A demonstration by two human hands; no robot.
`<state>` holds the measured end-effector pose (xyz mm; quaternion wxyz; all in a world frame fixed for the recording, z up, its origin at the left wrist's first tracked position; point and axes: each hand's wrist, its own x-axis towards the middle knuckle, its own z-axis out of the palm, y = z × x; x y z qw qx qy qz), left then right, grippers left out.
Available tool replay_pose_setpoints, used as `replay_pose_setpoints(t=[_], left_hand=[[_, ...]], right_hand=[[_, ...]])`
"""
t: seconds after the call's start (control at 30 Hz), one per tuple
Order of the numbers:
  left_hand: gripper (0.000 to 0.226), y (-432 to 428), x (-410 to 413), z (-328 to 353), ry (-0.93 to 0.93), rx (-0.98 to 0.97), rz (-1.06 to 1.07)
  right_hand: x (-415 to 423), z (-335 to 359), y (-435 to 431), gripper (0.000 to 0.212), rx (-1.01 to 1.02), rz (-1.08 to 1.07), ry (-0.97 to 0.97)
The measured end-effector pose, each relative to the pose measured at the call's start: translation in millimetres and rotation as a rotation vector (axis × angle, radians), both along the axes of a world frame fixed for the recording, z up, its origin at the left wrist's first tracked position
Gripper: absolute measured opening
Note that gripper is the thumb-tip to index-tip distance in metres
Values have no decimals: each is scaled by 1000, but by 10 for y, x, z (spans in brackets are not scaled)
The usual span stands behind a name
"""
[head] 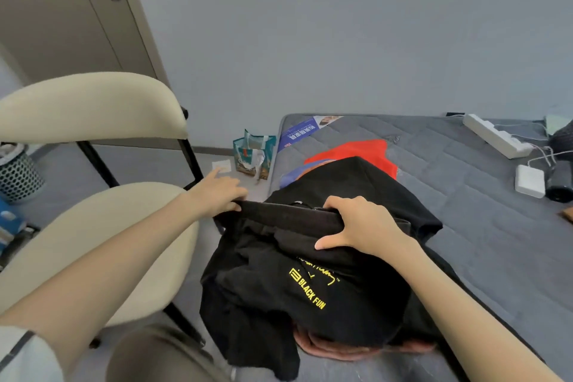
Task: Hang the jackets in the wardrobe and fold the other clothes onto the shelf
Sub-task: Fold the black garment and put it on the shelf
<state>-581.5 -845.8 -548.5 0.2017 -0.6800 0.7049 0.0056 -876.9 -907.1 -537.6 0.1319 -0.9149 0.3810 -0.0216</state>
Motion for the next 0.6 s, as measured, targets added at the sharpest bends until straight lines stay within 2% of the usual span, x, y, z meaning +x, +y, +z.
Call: replay_pose_setpoints(t=[0.1,0.2,0.3,0.47,0.6], left_hand=[[7,376,292,193,128,-209,130],[8,855,598,418,219,-257,302],[7,1464,912,612,66,-304,377],[29,2755,1192,956,-140,-447,520],[50,3864,1146,1082,-109,-520,785]], right_hand=[[345,297,61,61,-101,121,-29],[781,634,181,44,-233,250,-98],[1294,996,359,31,-345,374,-209],[2236,1614,889,19,-544,638,-469],[2880,1956,1629,13,-589,853,-701]])
